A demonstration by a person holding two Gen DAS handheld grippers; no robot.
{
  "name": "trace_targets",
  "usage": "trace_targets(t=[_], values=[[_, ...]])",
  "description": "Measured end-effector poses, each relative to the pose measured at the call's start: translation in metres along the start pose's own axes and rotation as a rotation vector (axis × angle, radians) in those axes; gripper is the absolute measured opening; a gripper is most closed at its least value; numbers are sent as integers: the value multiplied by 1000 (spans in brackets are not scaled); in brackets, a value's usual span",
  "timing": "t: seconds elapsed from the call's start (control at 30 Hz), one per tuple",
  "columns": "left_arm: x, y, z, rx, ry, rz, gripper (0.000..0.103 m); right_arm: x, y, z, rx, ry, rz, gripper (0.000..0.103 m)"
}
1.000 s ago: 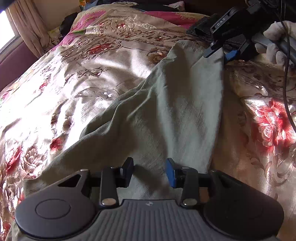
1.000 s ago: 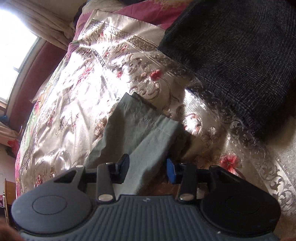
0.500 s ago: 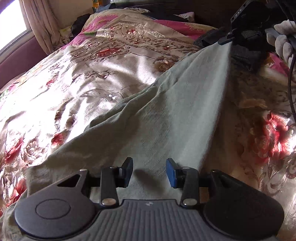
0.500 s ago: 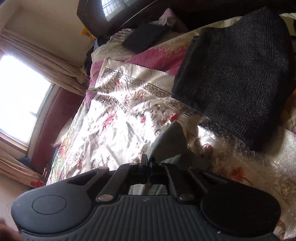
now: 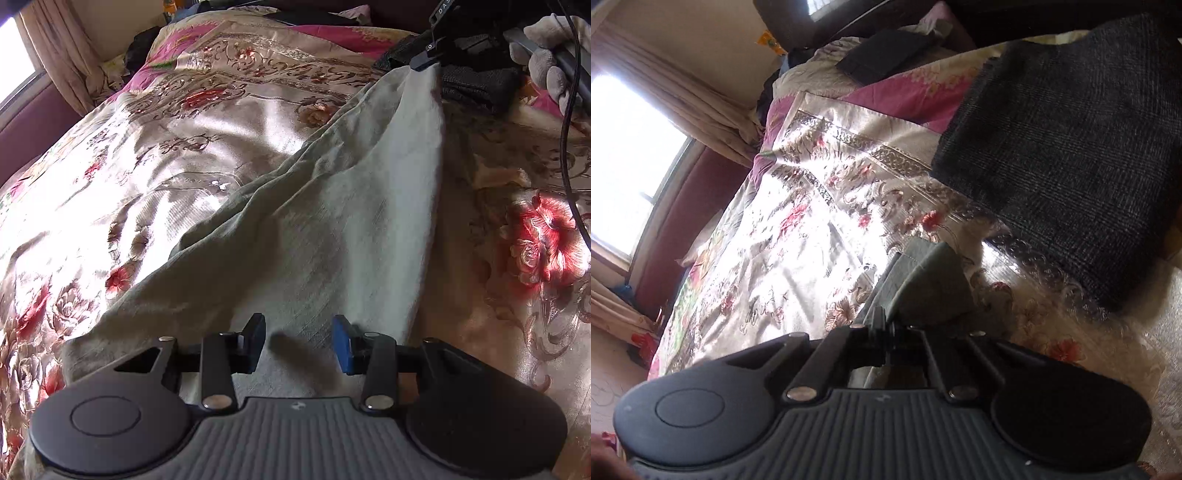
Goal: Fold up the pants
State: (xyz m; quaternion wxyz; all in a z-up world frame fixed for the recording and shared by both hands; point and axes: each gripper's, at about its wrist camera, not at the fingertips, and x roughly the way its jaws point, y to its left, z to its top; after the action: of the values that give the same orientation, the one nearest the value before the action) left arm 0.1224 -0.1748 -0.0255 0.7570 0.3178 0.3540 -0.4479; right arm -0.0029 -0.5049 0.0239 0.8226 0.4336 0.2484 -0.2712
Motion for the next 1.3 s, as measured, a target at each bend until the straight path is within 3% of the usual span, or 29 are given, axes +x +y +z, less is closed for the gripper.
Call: trace_targets(t=[0.07, 0.27, 0.4, 0.47, 0.53, 0.63, 0.73, 0.83, 1.07, 1.17, 1.3], values=[[1, 0, 1, 13, 1, 1, 54, 2, 11, -6, -67, 11, -8, 4], [2, -2, 5, 41, 7, 4, 54, 9, 7, 1, -15, -10, 42, 4], [-8, -1, 9, 44, -11, 20, 54, -23, 30, 26, 61, -119, 259, 3], [-13, 3, 10, 33, -11, 25, 54, -37, 38, 24, 42, -166, 298, 3], [-12, 4, 7, 29, 1, 25, 54, -33, 28, 14, 15, -163, 233, 3], [-8, 1, 0, 49, 15, 20, 54, 2, -22, -4, 139, -19, 24, 4], [-8, -3, -5, 58, 17, 8, 54, 6, -52, -20, 187, -13, -76, 4], [-9, -4, -4, 60, 18, 6, 54, 7, -73, -25, 316, -9, -55, 7], [-11, -2, -2, 55, 13, 16, 54, 6, -65, -25, 264, 7, -88, 8], [-9, -1, -4, 50, 25, 13, 54, 2, -52, -25, 193, -15, -112, 5], [-10, -3, -4, 68, 27, 9, 54, -3, -18, -16, 6, -27, -162, 5]])
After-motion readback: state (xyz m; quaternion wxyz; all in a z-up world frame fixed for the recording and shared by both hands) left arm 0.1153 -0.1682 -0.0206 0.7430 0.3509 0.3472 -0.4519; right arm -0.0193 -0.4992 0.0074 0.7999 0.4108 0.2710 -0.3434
